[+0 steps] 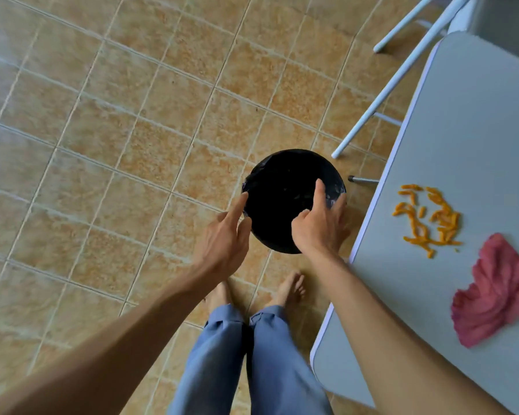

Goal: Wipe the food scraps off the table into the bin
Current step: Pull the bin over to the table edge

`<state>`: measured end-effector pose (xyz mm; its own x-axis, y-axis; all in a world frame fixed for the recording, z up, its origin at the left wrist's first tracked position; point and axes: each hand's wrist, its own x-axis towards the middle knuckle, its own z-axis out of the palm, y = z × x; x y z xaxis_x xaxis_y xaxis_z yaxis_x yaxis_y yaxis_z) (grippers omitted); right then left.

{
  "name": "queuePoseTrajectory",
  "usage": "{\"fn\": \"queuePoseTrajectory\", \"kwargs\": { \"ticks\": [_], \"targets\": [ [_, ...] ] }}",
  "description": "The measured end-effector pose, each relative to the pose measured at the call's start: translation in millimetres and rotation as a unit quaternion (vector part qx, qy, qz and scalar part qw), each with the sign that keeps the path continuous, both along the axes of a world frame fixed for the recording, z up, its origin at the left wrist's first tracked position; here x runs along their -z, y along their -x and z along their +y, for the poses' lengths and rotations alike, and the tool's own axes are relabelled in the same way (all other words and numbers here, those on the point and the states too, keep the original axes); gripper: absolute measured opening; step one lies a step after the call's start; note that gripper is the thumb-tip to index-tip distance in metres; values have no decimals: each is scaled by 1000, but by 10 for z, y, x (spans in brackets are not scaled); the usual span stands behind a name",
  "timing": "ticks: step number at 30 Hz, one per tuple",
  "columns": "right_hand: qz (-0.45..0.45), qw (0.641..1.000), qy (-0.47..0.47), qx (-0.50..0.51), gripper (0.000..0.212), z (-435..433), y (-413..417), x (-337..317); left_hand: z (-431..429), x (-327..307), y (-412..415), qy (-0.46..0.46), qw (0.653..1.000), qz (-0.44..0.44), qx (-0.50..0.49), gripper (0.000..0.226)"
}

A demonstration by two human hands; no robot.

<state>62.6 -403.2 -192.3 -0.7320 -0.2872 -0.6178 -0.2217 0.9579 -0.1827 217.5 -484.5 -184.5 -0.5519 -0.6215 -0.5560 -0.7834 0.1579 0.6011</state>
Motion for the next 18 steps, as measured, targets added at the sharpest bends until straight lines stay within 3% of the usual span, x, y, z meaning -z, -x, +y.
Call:
{"fn": "queuePoseTrajectory", "kwargs": {
  "ticks": [4, 7, 15, 18],
  "targets": [
    [-64, 988, -62, 124, 83, -18, 182, 227, 13, 369, 54, -13, 1000, -5, 10, 61],
    [-81, 980, -89, 157, 83, -88, 288, 436, 23, 674, 161, -22, 1000, -19, 10, 64],
    [-95, 967, -204, 123, 86, -158, 473, 938, -90, 1321, 540, -31, 994, -99, -37, 71],
    [-82, 965, -208, 136, 88, -164, 428, 1087, -165, 1503, 544, -52, 993, -108, -24, 75]
  ]
}}
